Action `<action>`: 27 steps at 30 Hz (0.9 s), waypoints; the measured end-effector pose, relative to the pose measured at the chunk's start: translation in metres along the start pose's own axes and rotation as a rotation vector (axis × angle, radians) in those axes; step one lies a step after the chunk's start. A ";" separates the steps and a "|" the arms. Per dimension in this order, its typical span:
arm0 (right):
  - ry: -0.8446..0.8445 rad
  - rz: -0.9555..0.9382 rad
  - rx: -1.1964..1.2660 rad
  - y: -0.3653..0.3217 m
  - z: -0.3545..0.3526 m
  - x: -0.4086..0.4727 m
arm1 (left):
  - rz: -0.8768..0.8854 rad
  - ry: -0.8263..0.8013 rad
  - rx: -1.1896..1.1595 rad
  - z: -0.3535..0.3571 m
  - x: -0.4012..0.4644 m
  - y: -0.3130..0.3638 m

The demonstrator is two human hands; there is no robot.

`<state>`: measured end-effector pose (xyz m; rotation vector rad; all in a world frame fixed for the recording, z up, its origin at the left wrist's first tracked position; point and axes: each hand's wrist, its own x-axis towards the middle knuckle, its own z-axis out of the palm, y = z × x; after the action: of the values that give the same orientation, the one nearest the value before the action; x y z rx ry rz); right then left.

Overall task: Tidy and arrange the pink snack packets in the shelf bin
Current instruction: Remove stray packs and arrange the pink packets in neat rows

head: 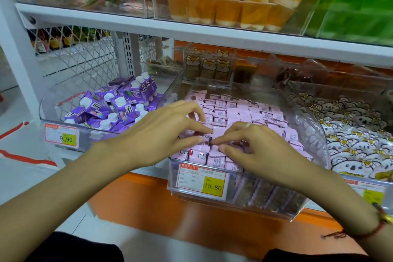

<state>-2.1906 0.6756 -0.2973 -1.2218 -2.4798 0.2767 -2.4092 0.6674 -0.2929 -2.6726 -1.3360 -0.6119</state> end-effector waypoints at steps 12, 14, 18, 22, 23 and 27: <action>0.004 -0.015 -0.005 0.004 0.000 -0.002 | -0.033 -0.169 0.089 -0.006 0.009 -0.002; 0.086 -0.002 0.035 0.005 0.000 -0.001 | -0.081 -0.119 0.023 -0.006 0.010 0.000; 0.228 0.005 0.073 0.006 0.001 0.003 | -0.095 -0.021 0.004 -0.006 0.020 -0.003; -0.049 -0.055 -0.018 0.005 0.007 0.000 | -0.080 -0.137 0.142 -0.003 0.041 -0.009; -0.116 -0.065 -0.067 0.006 0.008 0.000 | -0.076 -0.171 0.162 -0.001 0.044 -0.010; -0.177 -0.077 -0.133 0.006 0.011 0.000 | -0.096 -0.204 0.147 0.003 0.048 -0.012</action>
<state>-2.1911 0.6791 -0.3088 -1.1965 -2.7291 0.2113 -2.3916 0.7112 -0.2783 -2.6205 -1.5022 -0.2417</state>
